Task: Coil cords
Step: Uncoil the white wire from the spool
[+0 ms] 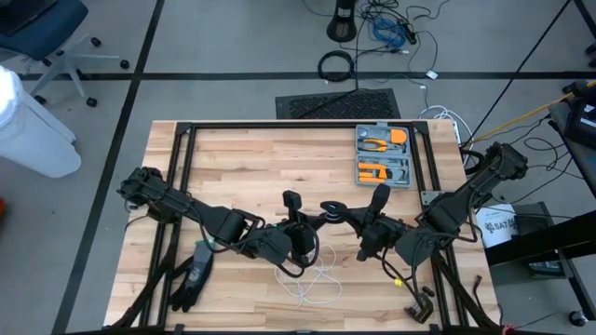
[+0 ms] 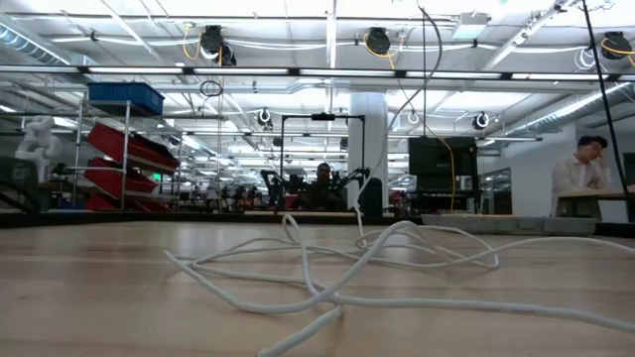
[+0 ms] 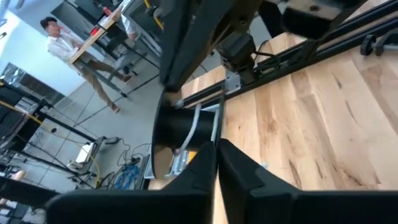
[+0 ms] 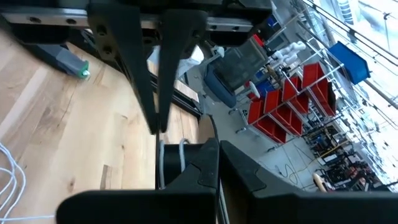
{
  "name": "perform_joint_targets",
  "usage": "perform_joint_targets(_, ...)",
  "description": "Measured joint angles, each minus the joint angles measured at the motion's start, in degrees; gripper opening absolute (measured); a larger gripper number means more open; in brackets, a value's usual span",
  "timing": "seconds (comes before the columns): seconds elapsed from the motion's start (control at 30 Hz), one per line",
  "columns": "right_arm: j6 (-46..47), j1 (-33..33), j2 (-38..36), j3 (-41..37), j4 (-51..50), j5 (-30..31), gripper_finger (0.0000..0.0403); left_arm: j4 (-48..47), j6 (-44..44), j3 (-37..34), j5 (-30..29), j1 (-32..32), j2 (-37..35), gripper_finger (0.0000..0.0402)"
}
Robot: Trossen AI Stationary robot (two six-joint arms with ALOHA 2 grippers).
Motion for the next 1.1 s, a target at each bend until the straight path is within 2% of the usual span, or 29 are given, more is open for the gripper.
perform_joint_targets(0.4, 1.9, 0.0, 0.0, 0.0, -0.5, -2.9, 0.0005, -1.2, 0.3, 0.0, -0.1, -0.1, 0.0, 0.0004)
perform_joint_targets(0.83, 5.7, 1.9, -1.2, 0.0, -3.0, -3.4, 0.0092, -3.2, 3.4, 0.0, -0.9, -2.2, 0.0, 0.0002)
perform_joint_targets(1.1, 11.0, 1.8, -2.5, 0.0, -8.9, -8.1, 0.0109, -3.0, 6.3, 0.0, -0.6, -3.3, 0.0, 0.0001)
